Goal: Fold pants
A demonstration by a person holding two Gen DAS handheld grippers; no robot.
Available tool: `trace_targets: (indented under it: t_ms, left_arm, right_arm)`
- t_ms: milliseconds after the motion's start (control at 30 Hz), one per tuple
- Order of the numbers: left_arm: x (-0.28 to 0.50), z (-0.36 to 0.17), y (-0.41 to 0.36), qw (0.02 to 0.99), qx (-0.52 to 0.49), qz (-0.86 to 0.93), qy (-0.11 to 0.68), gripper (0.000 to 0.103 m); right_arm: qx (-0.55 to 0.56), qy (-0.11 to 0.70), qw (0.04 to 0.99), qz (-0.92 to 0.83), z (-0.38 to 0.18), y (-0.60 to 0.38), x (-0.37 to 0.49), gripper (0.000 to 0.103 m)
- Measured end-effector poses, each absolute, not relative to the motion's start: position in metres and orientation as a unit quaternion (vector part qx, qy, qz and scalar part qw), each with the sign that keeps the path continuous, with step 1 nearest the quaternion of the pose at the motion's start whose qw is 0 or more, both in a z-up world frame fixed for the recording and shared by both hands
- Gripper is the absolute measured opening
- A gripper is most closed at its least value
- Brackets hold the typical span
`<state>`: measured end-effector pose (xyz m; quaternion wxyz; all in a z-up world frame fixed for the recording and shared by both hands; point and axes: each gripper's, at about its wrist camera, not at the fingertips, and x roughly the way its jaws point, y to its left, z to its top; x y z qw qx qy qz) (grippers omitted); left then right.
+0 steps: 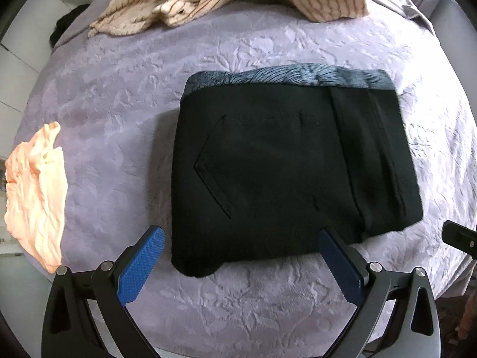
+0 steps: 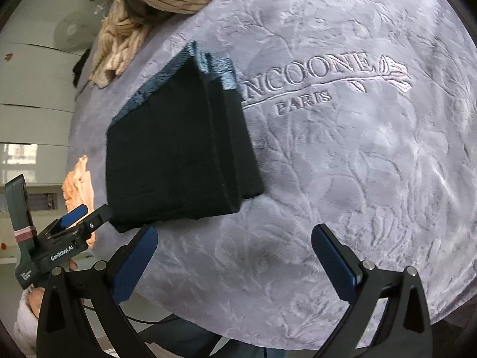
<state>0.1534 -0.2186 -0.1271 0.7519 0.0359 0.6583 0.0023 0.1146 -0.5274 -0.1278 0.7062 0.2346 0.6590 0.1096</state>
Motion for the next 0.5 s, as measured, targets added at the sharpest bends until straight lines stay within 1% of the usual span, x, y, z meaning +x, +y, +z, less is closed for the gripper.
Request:
trace_targets:
  t_ms: [167, 500]
  left_arm:
    - [0.164, -0.135, -0.210, 0.749, 0.026, 0.007, 0.662, 0.103]
    - [0.190, -0.150, -0.185, 0.756, -0.001, 0.006, 0.655, 0.103]
  right_arm:
    - [0.238, 0.662, 0.703, 0.110, -0.132, -0.528, 0.124, 0.103]
    - [0.209, 0.658, 0.715, 0.111, -0.132, -0.528, 0.149, 0.103]
